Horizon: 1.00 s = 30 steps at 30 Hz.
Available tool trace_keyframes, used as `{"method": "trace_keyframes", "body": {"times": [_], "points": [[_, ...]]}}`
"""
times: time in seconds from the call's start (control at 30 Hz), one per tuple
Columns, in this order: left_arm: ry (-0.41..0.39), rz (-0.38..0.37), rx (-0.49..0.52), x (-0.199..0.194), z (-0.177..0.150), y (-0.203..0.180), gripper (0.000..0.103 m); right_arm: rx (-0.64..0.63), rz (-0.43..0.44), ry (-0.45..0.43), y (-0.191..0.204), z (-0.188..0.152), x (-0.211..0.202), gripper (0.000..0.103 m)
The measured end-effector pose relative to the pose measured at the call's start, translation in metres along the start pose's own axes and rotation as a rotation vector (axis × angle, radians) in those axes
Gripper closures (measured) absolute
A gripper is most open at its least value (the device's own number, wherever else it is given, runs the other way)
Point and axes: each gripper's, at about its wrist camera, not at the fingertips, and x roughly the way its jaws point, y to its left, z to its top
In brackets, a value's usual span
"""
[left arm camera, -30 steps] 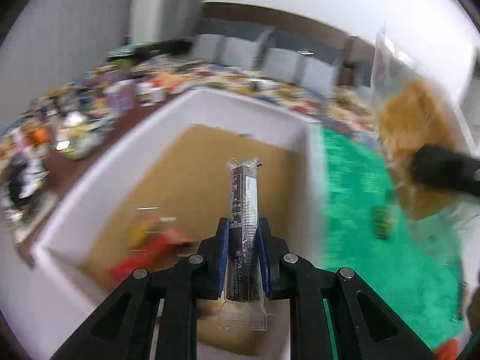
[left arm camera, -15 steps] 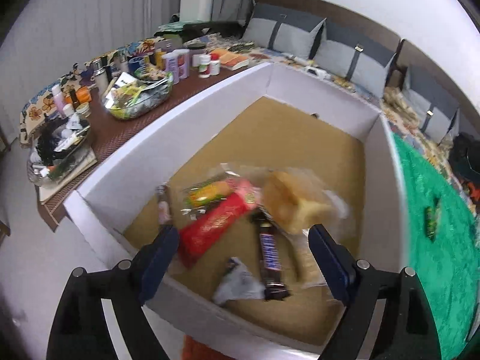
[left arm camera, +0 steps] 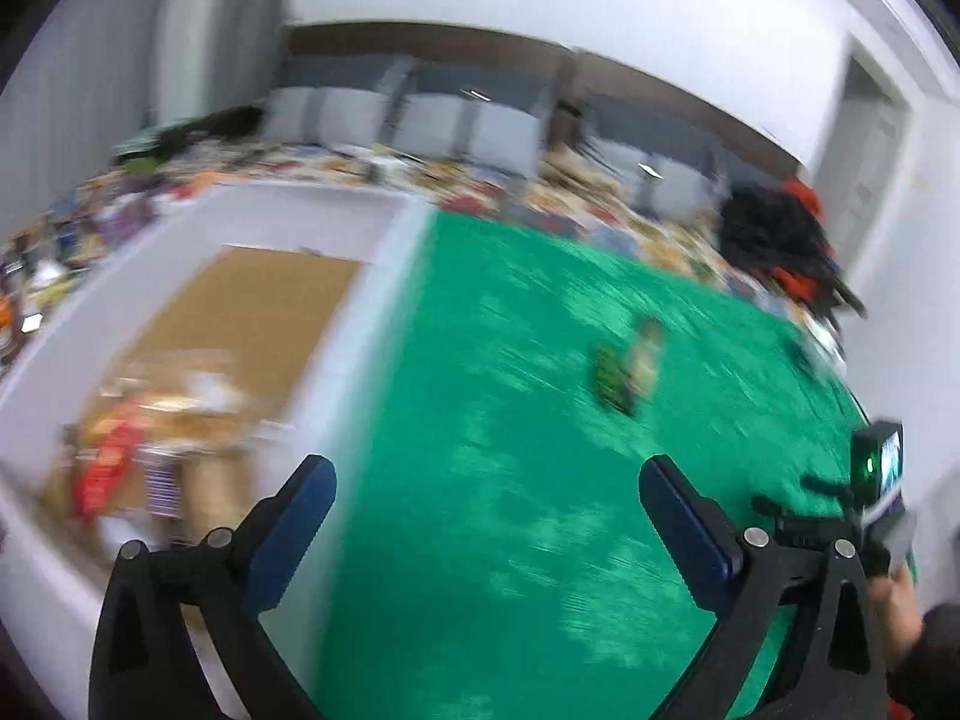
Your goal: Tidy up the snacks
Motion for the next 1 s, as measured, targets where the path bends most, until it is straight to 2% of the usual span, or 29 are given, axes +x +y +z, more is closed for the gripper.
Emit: {"method": "trace_keyframes", "body": {"times": [0.1,0.17,0.27,0.4,0.53,0.6,0.7,1.0], "points": [[0.088,-0.035,0.072,0.048,-0.016,-0.045,0.002,0.075,-0.049,0.000,-0.048,-0.011,0.003,0.014],[0.130,-0.033,0.101,0.077,-0.024,-0.063,0.003,0.118,-0.065,-0.004,-0.067,-0.012,0.006,0.014],[0.176,0.007,0.138,0.120,-0.028,-0.082,0.003,0.172,-0.073,-0.018,-0.081,-0.012,0.011,0.014],[0.195,0.046,0.129,0.159,-0.029,-0.092,0.003,0.206,-0.057,-0.024,-0.088,-0.014,0.027,0.014],[0.201,0.067,0.139,0.179,-0.035,-0.096,0.003,0.254,-0.013,-0.036,-0.095,-0.016,0.031,0.013],[0.199,0.102,0.179,0.184,-0.037,-0.100,0.002,0.252,-0.017,-0.034,-0.094,-0.016,0.030,0.011],[0.201,0.098,0.183,0.185,-0.036,-0.098,0.000,0.266,-0.028,-0.028,-0.096,-0.017,0.032,0.008],[0.201,0.098,0.184,0.186,-0.036,-0.098,0.000,0.274,-0.036,-0.026,-0.097,-0.017,0.033,0.007]]}}
